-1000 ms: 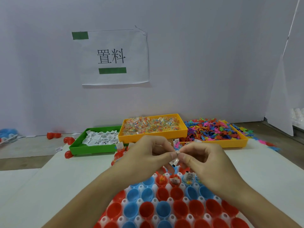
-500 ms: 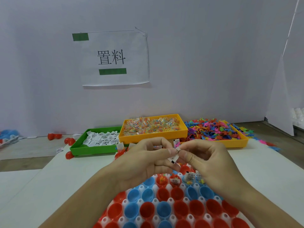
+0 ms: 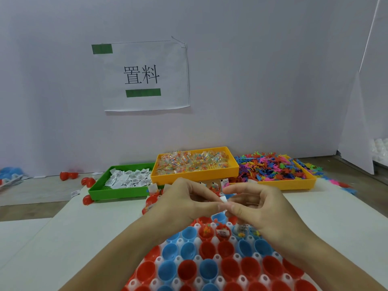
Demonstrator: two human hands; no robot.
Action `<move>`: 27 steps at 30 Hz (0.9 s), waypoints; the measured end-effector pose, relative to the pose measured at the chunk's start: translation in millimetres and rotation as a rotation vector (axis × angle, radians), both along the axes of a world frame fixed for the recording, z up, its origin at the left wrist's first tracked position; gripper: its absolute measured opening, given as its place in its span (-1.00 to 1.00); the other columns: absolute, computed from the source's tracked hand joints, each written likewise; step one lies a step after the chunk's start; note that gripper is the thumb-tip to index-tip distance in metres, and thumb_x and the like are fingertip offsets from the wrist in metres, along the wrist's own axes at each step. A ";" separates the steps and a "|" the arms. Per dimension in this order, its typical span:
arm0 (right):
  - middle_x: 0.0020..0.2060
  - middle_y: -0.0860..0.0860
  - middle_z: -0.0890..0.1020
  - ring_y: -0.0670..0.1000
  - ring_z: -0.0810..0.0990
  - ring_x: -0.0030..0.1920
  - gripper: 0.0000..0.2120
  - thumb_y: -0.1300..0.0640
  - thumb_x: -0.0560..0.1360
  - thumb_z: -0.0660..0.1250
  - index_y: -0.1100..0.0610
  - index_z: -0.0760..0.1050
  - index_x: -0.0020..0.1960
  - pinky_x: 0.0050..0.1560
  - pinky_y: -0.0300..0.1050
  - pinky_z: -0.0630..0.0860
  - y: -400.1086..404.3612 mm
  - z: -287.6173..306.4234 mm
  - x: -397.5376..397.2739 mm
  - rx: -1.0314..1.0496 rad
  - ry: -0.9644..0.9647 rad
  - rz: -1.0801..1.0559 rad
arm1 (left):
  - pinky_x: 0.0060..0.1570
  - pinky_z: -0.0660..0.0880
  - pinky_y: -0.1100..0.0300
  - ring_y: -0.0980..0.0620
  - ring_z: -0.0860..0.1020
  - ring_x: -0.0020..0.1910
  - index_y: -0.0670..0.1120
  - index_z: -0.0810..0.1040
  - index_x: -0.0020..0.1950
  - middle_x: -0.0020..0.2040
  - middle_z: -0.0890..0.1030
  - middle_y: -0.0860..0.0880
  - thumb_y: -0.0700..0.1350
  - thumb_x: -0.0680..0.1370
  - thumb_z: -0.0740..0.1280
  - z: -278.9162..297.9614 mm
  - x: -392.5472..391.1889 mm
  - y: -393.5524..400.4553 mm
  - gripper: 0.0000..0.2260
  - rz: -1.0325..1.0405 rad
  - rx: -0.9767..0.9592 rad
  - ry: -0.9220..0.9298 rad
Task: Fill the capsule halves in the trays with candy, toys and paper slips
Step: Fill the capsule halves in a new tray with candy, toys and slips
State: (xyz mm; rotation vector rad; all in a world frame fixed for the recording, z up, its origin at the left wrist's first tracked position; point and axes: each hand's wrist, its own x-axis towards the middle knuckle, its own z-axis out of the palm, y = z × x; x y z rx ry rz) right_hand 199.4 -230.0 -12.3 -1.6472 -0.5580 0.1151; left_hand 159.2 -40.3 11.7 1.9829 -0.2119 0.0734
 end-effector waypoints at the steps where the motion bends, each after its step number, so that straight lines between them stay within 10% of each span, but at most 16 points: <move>1: -0.20 -0.06 0.73 -0.05 0.73 -0.17 -0.81 0.22 0.47 0.48 -0.01 0.66 0.04 -0.18 -0.24 0.62 0.0 -0.6 -0.2 -0.014 -0.021 -0.023 | -0.09 0.59 0.21 0.04 0.67 -0.17 0.04 0.75 -0.18 -0.19 0.72 -0.02 -0.11 0.45 0.52 0.4 0.4 0.2 -0.95 0.013 0.021 -0.016; 13: -0.20 -0.23 0.67 -0.22 0.66 -0.13 -0.62 0.25 0.46 0.49 -0.23 0.55 0.04 -0.12 -0.40 0.56 8.4 -4.6 -7.3 -0.187 -0.337 -0.140 | -0.05 0.64 0.10 0.13 0.68 -0.21 0.05 0.65 -0.03 -0.21 0.71 0.07 -0.21 0.45 0.52 0.6 1.5 -1.6 -0.81 0.107 0.271 -0.209; 27: -0.25 -0.15 0.66 -0.17 0.63 -0.14 -0.75 0.20 0.52 0.44 -0.14 0.62 0.06 -0.22 -0.39 0.52 2.9 -9.6 1.6 -0.167 -0.393 -0.196 | -0.15 0.61 0.21 0.13 0.61 -0.24 0.02 0.58 -0.21 -0.22 0.64 0.07 -0.21 0.47 0.44 0.8 0.4 6.8 -0.86 0.052 0.500 0.067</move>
